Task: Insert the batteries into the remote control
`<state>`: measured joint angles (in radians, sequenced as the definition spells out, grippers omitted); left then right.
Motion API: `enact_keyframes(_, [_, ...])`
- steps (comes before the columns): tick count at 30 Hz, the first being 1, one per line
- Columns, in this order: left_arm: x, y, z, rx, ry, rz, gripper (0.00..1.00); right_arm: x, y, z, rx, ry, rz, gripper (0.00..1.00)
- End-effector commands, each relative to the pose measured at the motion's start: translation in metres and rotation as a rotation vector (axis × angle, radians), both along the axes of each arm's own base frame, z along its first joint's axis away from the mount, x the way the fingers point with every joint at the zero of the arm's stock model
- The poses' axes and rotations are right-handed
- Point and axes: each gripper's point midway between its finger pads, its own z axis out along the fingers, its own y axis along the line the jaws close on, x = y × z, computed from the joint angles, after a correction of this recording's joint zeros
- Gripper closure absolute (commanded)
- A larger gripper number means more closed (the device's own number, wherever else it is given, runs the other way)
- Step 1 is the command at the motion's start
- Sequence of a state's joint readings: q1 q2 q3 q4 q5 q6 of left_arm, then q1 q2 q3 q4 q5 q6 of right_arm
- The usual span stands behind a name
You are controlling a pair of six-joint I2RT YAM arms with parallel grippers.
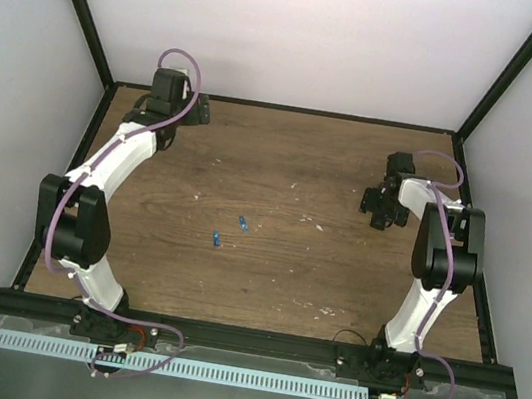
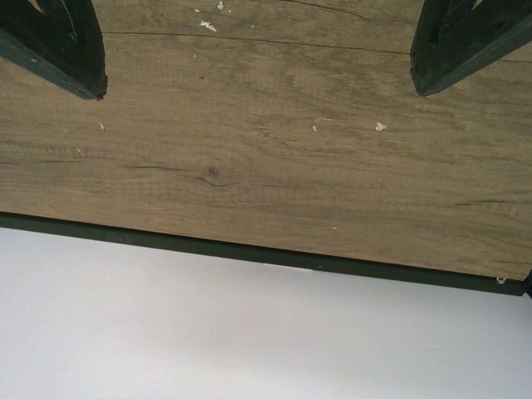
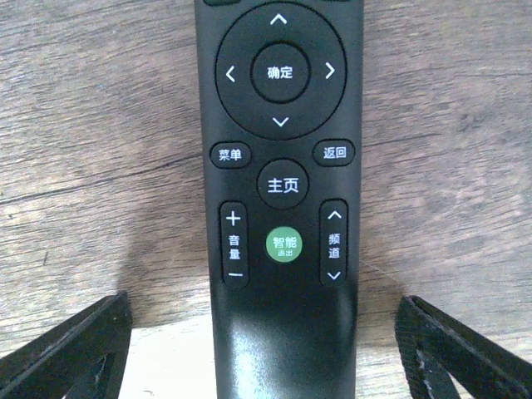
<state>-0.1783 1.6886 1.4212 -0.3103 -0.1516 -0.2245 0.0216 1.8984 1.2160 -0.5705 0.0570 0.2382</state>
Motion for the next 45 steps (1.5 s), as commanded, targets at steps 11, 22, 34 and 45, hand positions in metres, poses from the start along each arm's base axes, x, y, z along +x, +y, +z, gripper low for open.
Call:
enact_keyframes(11, [0.009,-0.006,-0.001,-0.017,0.020,-0.016,0.00,-0.020,0.007,-0.022,0.028,0.166,0.072,0.37])
enact_keyframes(22, [0.013,-0.020,-0.006,-0.072,0.045,-0.063,0.00,-0.025,0.004,-0.036,0.004,0.188,0.092,0.59])
enact_keyframes(34, [0.014,-0.034,-0.019,-0.165,0.093,-0.090,0.00,-0.007,0.015,-0.020,0.028,0.101,0.162,0.69])
enact_keyframes(45, [0.004,-0.082,-0.028,-0.391,0.089,-0.240,0.04,0.016,0.088,0.011,0.077,-0.024,0.354,0.72])
